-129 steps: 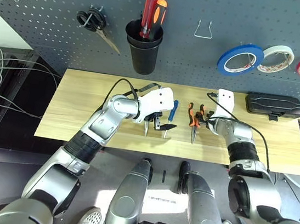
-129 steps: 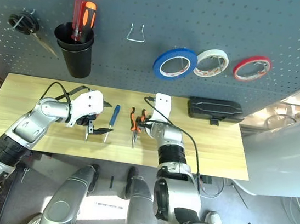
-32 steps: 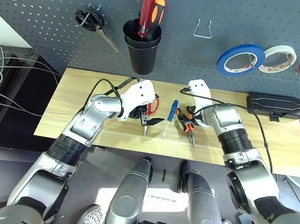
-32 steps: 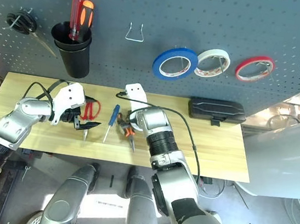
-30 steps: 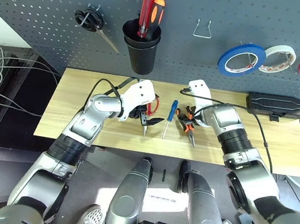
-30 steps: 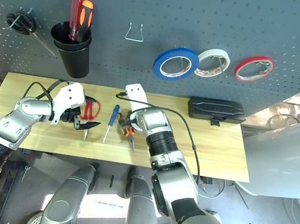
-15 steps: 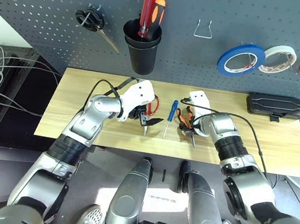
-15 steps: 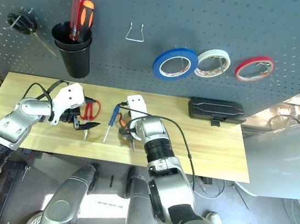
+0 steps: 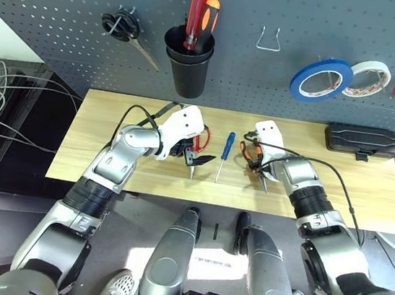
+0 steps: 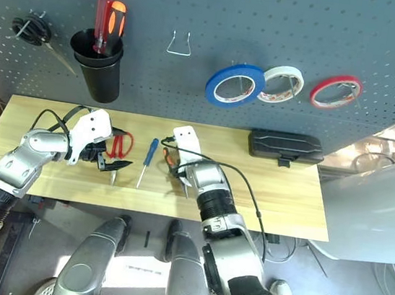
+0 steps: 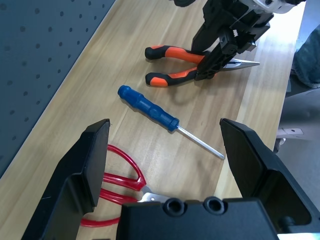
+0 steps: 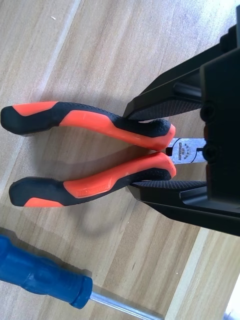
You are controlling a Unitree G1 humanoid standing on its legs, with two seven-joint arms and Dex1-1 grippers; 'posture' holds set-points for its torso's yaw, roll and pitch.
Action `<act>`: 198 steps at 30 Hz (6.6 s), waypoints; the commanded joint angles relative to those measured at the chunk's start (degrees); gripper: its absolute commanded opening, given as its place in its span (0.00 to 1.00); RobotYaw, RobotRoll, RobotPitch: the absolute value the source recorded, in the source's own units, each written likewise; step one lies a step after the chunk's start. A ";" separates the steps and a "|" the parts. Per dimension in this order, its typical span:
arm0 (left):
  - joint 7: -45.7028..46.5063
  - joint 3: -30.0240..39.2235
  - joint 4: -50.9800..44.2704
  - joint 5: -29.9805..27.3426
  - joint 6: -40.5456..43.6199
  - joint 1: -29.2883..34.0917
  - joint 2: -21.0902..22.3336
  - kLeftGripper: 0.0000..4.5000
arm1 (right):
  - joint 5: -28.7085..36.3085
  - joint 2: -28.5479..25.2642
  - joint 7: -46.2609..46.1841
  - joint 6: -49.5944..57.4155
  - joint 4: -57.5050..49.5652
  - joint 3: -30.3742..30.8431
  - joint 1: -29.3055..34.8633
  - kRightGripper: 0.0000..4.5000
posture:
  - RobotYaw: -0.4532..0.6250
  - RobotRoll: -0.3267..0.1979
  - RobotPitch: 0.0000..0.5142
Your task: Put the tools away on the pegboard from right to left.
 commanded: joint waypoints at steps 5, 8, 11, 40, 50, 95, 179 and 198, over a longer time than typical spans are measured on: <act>0.35 0.38 -0.33 -0.24 -0.47 0.98 0.19 1.00 | 1.56 -6.45 8.43 2.08 -13.49 2.98 5.28 0.42 | 0.61 0.62 0.66; 0.77 1.41 -1.35 -1.28 -0.82 1.79 0.04 1.00 | 3.36 -8.06 15.01 1.64 -20.06 6.41 1.90 0.42 | 0.61 0.62 0.65; 0.64 2.14 -2.07 -2.11 -1.76 2.25 -0.07 1.00 | 3.49 -9.61 16.73 0.56 -24.84 6.98 1.53 0.42 | 0.61 0.62 0.64; 2.06 4.69 -1.51 -7.20 -5.60 -1.55 -4.88 1.00 | 17.80 -8.63 18.63 -18.24 -48.10 -8.64 -5.94 0.42 | 0.54 0.62 0.61; 2.62 3.97 -1.35 -7.15 -4.00 -3.79 -8.24 1.00 | 16.00 -6.00 14.82 -29.05 -41.43 -9.98 -13.78 0.42 | 0.56 0.62 0.60; 4.01 7.04 -0.01 -11.50 -13.84 -9.46 -14.82 1.00 | 2.47 -3.75 6.93 -53.87 -15.25 -7.04 -9.72 0.42 | 0.54 0.62 0.64; 22.36 -1.06 53.04 8.01 7.16 -23.54 -28.74 1.00 | 12.22 -16.75 15.04 -21.86 -33.15 -4.28 22.94 0.99 | 0.48 0.62 0.69; 27.18 -0.73 55.79 10.43 3.63 -20.42 -27.10 0.12 | 11.84 -16.97 15.24 -24.38 -31.40 -5.95 18.72 1.00 | 0.50 0.62 0.67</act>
